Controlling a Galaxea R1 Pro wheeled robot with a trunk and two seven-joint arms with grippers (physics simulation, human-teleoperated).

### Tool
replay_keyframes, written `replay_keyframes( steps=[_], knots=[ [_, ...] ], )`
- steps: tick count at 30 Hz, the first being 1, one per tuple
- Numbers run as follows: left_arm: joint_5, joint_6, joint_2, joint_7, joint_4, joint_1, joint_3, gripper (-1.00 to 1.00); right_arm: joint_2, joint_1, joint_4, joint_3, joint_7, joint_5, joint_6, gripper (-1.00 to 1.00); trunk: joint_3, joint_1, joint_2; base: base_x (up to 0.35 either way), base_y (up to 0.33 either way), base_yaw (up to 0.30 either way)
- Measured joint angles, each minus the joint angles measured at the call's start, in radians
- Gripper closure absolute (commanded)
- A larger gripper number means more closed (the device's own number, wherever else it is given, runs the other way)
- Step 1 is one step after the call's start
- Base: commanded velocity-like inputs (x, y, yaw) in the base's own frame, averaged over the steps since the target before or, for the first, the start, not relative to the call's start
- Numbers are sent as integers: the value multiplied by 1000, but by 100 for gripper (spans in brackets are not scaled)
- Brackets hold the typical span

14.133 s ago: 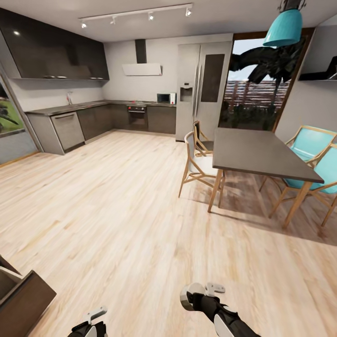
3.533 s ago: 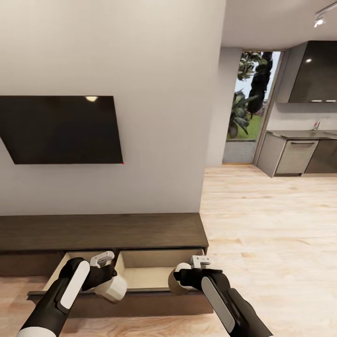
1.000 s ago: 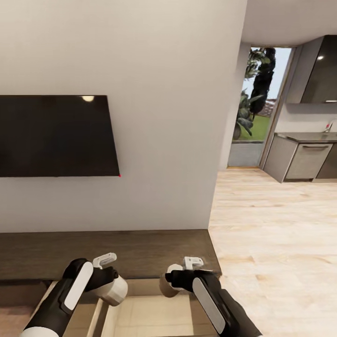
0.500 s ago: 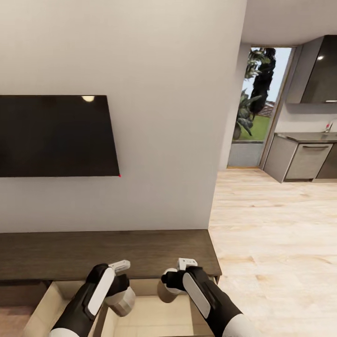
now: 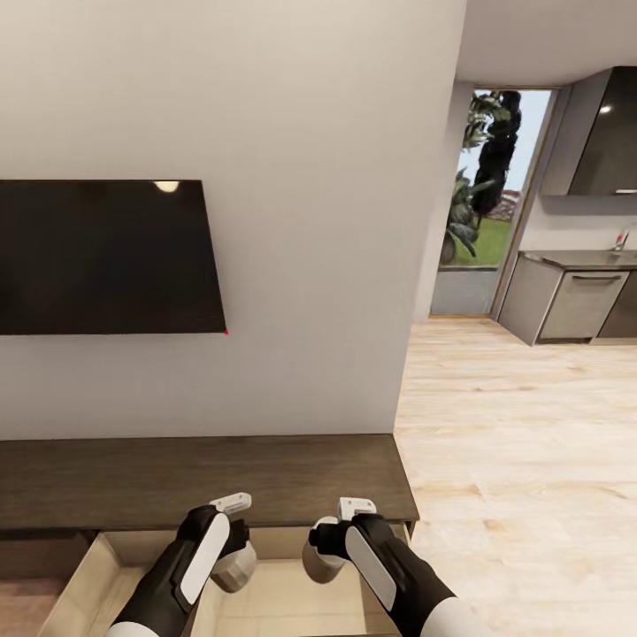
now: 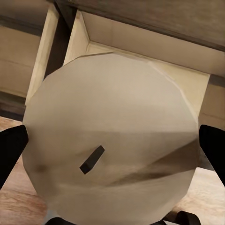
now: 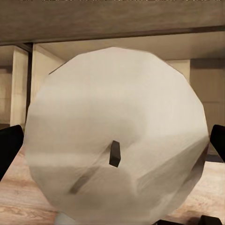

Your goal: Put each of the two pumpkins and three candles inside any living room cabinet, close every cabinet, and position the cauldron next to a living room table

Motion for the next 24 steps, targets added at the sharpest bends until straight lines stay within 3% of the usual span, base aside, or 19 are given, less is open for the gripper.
replay_keyframes(
  steps=[3, 24],
  knots=[
    [3, 0, 0, 2, 0, 0, 0, 100, 0, 0, 0, 0, 1, 1, -16, 100, 0, 0, 0, 0, 0, 0],
    [4, 1, 1, 1, 0, 0, 0, 100, 0, 0, -4, 0, 8, -3, -49, 100, -66, 80, -147, 0, 0, 0]
  ],
)
